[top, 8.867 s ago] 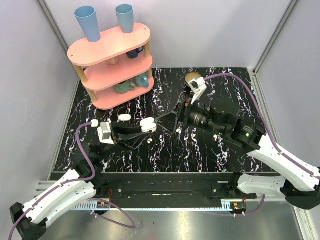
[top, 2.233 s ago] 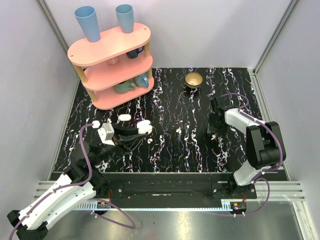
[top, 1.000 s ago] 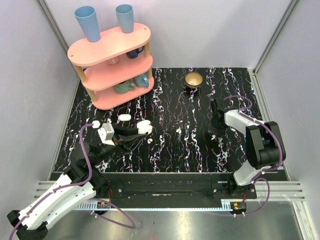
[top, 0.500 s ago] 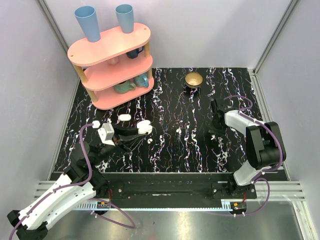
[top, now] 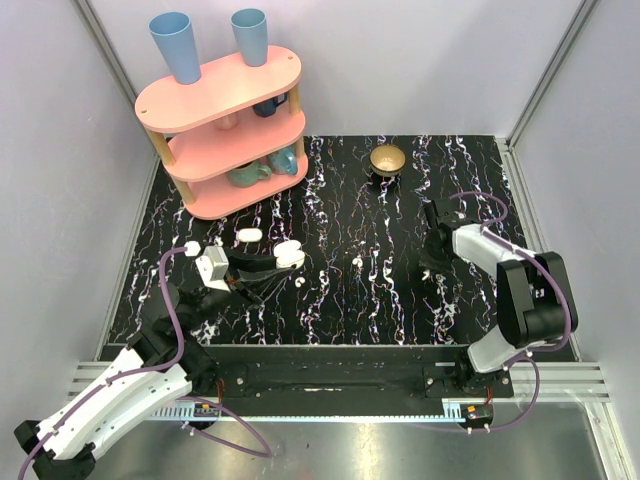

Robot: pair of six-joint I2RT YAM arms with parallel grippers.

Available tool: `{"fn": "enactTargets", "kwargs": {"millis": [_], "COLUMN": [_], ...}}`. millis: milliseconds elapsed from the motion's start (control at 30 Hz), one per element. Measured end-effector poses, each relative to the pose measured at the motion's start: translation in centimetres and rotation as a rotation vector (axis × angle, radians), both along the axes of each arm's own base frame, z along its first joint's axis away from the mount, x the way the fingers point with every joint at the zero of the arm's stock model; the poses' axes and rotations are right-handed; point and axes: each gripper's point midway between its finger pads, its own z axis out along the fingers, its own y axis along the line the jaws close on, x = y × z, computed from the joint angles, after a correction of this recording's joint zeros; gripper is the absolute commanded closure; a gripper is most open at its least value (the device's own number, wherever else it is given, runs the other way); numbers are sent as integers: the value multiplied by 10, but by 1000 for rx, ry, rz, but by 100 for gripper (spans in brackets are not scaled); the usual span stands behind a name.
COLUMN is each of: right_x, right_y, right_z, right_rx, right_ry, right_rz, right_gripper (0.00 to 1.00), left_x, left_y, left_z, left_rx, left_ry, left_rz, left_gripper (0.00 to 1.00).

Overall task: Insert the wireless bluetooth earbuds into the charging case
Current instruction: Pick up the right earbud from the center of the board, then insert the right earbud into the right side groove of the charging case.

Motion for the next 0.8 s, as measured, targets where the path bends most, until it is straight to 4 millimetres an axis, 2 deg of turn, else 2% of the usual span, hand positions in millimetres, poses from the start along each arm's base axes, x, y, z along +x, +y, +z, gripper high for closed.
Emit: {"fn": "enactTargets", "kwargs": {"millis": [67, 133, 300, 467, 667, 800], "right_x": [0, 4, 14, 6, -13, -26], "right_y": [1, 4, 11, 20, 63, 92], "right_z": [7, 24, 96, 162, 246, 289], "right_rx": [10, 26, 83, 122, 164, 179], "right_ry": [-22, -79, -326, -533, -754, -857], "right_rz": [18, 37, 85, 152, 320, 422], "right_gripper": [90, 94, 95, 97, 100, 100], "left_x": [0, 0, 1, 4, 9, 11], "left_y": [0, 0, -2, -5, -11, -14], "left_z": [0, 0, -1, -6, -12, -16], "left_rx": [0, 0, 2, 11, 17, 21], "left_ry": [0, 0, 8, 35, 68, 92], "left_rz": [0, 0, -1, -5, -11, -14], "left_gripper": [100, 100, 100, 100, 100, 100]}}
